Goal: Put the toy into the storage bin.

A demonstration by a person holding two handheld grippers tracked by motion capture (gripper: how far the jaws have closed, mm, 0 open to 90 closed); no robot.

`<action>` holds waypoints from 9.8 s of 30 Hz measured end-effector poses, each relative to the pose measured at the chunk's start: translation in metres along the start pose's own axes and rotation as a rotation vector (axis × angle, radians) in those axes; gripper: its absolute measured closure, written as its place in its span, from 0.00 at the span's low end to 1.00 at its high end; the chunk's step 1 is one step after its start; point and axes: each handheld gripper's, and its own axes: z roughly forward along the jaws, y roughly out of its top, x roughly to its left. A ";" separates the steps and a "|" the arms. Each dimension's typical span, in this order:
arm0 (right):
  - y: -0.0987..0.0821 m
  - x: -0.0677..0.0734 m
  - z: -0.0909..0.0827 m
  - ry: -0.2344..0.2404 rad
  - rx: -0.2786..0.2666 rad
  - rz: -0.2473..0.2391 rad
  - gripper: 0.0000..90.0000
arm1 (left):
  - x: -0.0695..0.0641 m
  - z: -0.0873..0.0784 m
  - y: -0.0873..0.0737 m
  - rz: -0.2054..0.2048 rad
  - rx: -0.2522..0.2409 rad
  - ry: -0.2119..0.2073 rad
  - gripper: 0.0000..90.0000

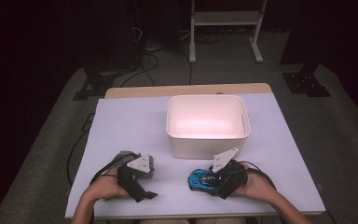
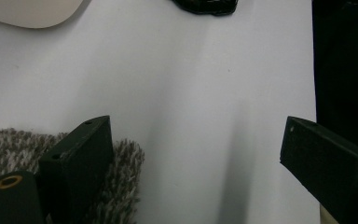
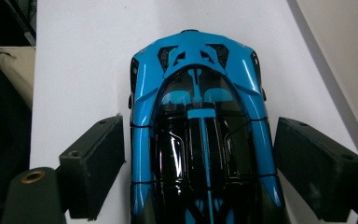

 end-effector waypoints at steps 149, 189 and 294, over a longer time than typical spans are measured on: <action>0.014 -0.001 0.009 0.043 0.089 -0.080 0.26 | 0.000 0.002 0.000 -0.002 0.009 -0.022 0.10; 0.018 0.004 0.005 0.033 0.100 -0.096 0.28 | 0.000 0.001 -0.001 -0.002 0.011 -0.027 0.09; 0.151 -0.069 -0.148 0.018 -0.001 -0.145 0.28 | 0.008 -0.011 -0.008 -0.038 -0.032 -0.001 0.09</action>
